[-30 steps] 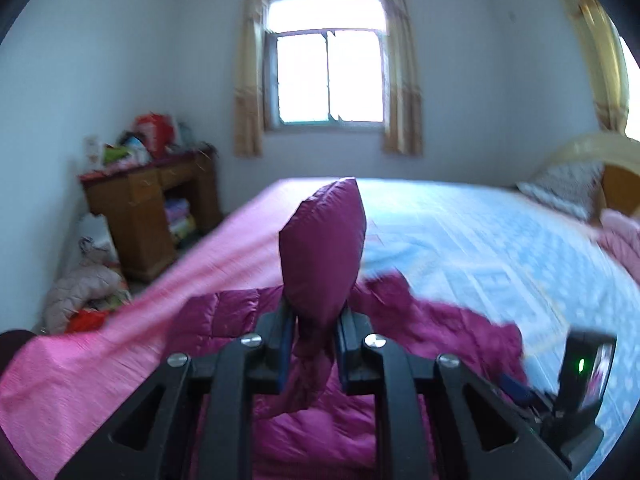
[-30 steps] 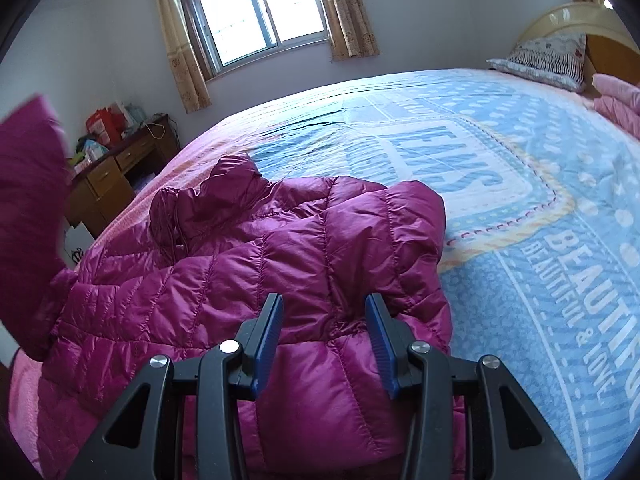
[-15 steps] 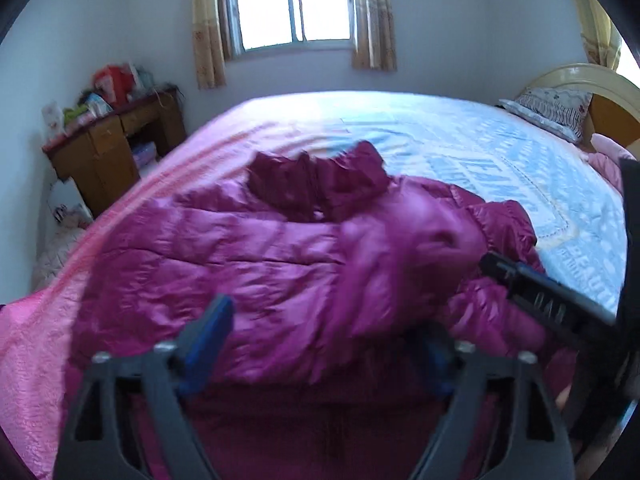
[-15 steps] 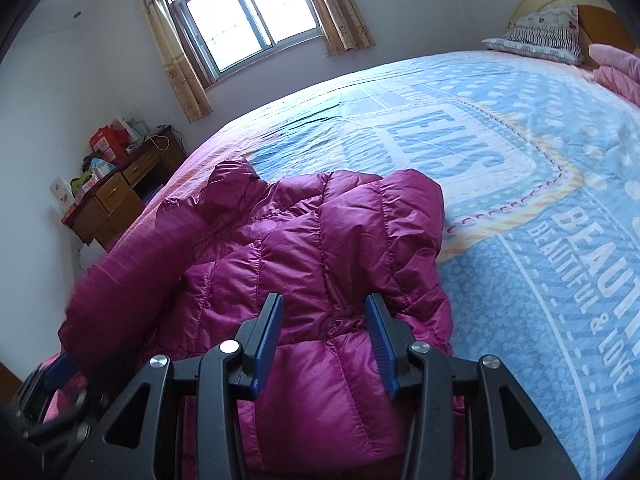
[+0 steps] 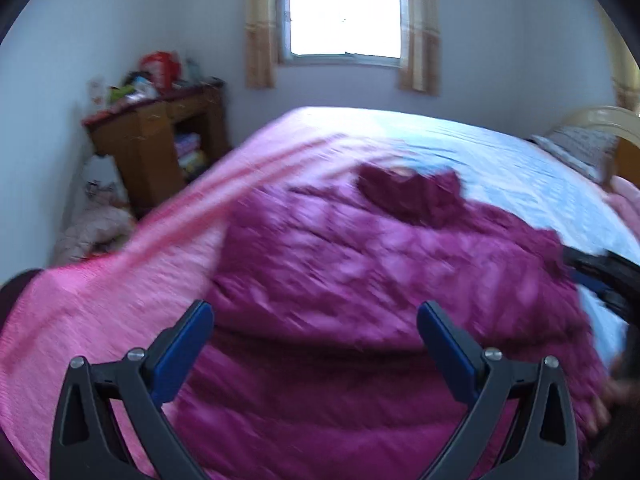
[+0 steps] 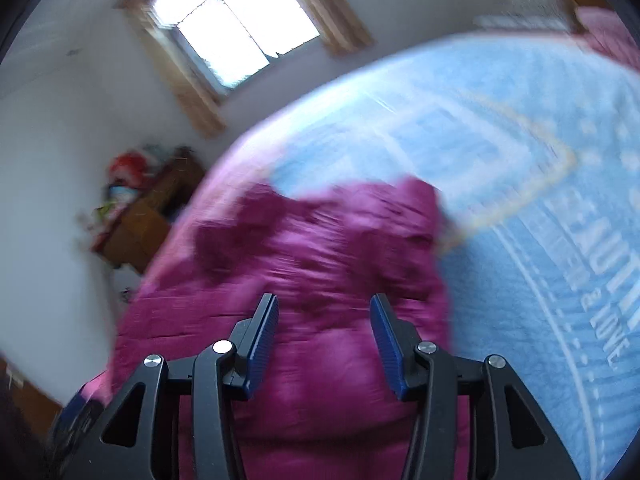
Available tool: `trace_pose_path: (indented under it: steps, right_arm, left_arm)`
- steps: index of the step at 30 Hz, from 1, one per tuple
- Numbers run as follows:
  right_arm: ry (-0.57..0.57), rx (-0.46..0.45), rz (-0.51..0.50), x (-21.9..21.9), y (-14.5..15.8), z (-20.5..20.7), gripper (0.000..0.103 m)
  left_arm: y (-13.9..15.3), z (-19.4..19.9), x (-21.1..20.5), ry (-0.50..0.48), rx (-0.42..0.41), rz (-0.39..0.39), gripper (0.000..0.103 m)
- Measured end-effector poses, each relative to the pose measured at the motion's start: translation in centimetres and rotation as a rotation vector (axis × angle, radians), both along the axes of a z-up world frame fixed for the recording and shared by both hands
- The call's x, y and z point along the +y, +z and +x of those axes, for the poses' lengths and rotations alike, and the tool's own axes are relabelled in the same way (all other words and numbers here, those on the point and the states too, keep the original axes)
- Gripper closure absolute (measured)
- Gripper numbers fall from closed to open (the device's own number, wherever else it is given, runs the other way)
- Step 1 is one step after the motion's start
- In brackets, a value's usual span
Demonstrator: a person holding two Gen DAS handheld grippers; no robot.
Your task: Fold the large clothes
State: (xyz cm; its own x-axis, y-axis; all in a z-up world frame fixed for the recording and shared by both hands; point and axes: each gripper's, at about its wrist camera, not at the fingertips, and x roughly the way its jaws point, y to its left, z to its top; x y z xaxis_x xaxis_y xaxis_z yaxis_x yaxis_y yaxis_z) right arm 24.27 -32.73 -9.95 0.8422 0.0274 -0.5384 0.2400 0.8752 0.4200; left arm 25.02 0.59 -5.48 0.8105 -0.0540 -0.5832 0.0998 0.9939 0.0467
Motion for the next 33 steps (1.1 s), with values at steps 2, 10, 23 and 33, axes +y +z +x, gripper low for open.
trace_pose_path:
  steps: [2,10,23,33]
  right_arm:
    - [0.086,0.007,-0.087,3.2,1.8,0.5,0.054]
    - [0.226,0.230,-0.143,8.3,-2.0,3.7,0.055]
    - [0.241,0.201,-0.177,9.2,-3.6,2.0,0.054]
    - [0.160,0.138,-0.227,9.5,1.5,-1.6,0.055]
  left_arm:
    - [0.1,1.8,0.3,0.077,0.003,0.032,0.000]
    - [-2.8,5.2,2.6,0.191,0.110,0.050,0.000]
    - [-6.6,6.6,4.6,0.229,0.236,-0.058,0.000]
    - [-6.7,6.6,4.0,0.244,0.222,-0.014,0.000]
